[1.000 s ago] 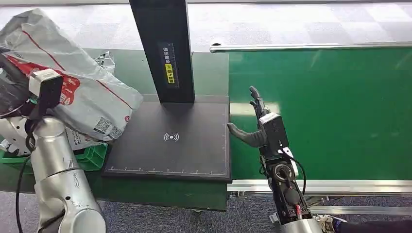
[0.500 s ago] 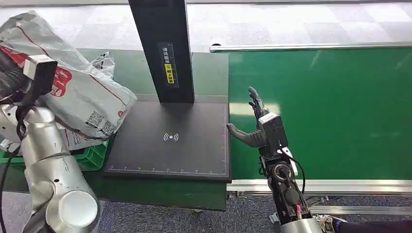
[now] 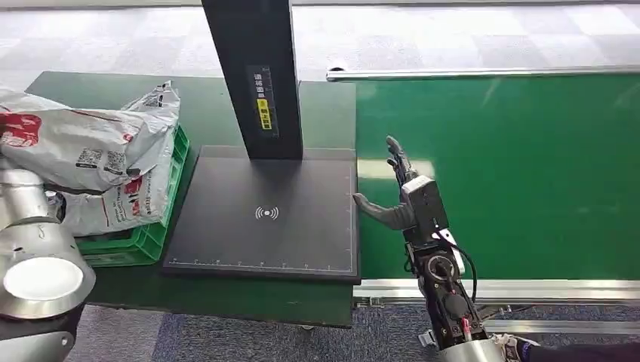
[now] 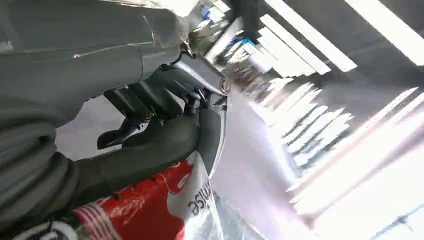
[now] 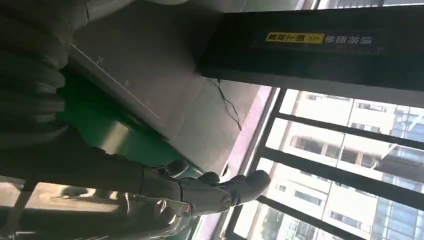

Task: Moved the parcel from conveyor to table for the left to box.

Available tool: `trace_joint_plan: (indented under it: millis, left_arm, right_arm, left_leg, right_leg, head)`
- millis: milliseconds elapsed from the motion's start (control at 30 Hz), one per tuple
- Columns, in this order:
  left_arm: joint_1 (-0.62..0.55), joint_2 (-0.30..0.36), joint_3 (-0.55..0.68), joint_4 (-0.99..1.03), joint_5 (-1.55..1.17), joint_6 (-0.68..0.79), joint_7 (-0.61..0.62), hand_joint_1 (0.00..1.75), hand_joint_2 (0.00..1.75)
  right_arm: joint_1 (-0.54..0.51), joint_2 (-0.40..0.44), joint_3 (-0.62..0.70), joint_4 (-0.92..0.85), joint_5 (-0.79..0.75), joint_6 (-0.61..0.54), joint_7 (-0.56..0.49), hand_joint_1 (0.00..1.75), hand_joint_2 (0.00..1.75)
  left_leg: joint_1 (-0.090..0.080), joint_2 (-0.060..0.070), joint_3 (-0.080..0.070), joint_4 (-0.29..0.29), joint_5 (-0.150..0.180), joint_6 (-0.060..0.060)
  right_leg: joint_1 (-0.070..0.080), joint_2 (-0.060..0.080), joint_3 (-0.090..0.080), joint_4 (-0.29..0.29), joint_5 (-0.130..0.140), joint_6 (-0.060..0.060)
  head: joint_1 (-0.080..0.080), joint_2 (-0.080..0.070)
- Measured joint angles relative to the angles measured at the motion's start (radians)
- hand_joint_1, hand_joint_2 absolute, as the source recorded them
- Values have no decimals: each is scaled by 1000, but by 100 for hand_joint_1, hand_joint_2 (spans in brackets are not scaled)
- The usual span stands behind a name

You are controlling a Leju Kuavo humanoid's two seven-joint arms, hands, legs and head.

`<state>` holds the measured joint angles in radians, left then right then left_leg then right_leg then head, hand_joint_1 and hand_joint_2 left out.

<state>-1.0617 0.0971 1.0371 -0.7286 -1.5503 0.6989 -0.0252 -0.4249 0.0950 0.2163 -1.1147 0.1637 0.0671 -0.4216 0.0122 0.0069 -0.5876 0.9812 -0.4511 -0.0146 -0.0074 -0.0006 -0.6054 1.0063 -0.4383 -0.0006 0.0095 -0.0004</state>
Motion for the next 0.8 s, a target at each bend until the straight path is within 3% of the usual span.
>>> trace_joint_plan:
  millis: [33, 67, 100, 133, 233, 300, 600, 700, 733, 800]
  left_arm:
    - [4, 19, -39, 51, 0, 0, 105, 175, 175]
    - [12, 43, -98, 110, -1, -8, 196, 155, 175]
    - [18, 63, -160, 163, -1, -43, 265, 14, 175]
    - [21, 77, -214, 210, -1, -102, 320, 0, 175]
    - [34, 103, -334, 312, -1, -398, 432, 0, 175]
    - [50, 107, -375, 352, 9, -547, 441, 0, 175]
    - [53, 113, -406, 398, 53, -526, 383, 0, 175]
    - [60, 118, -408, 400, 63, -342, 345, 0, 175]
    - [66, 118, -409, 400, 74, -214, 310, 0, 0]
    - [94, 115, -395, 334, 123, -56, 162, 0, 0]
  right_arm:
    - [0, -1, 0, 0, -2, 0, 2, 0, 175]
    - [0, -3, 1, 0, -3, 0, 7, 0, 175]
    - [0, -4, 2, 0, -3, 0, 11, 0, 175]
    - [0, -5, 3, 0, -2, 0, 14, 0, 175]
    - [0, -8, 4, 0, 3, 5, 21, 0, 175]
    - [-5, -10, 4, 1, 6, 15, 24, 0, 175]
    - [-13, -18, 3, 3, 10, 21, 31, 0, 175]
    - [-12, -19, 3, 2, 12, 21, 32, 0, 175]
    - [-11, -20, 4, 2, 12, 21, 33, 0, 175]
    - [-9, -20, 6, 1, 12, 21, 33, 0, 175]
  left_leg:
    - [0, 0, 0, 0, 0, 0]
    - [0, 0, 0, 0, 0, 0]
    - [0, 0, 0, 0, 0, 0]
    - [0, 0, 0, 0, 0, 0]
    - [0, 0, 0, 0, 0, 0]
    - [0, 1, 0, 0, 0, 0]
    - [0, -4, 0, 0, 0, 0]
    - [0, -4, 0, 0, 1, 0]
    - [0, -4, 0, 0, 1, 0]
    - [0, 0, 0, 0, 1, 0]
  right_leg:
    - [0, 0, 0, 0, 0, 0]
    - [0, 0, 0, 0, 0, 0]
    - [0, 0, 0, 0, 0, 0]
    - [0, -1, 0, 0, 0, 0]
    - [0, -1, 1, 0, 0, 0]
    - [0, 0, 0, 0, 0, 0]
    - [0, -4, 2, 0, -1, 1]
    - [0, -4, 3, 0, -1, 1]
    - [0, -4, 3, 0, 0, 1]
    - [0, -1, 2, 0, 0, 0]
  head:
    - [0, 0]
    - [0, 0]
    - [0, 0]
    - [0, 0]
    - [0, 0]
    - [0, 0]
    - [0, 0]
    - [0, 0]
    - [0, 0]
    - [0, 0]
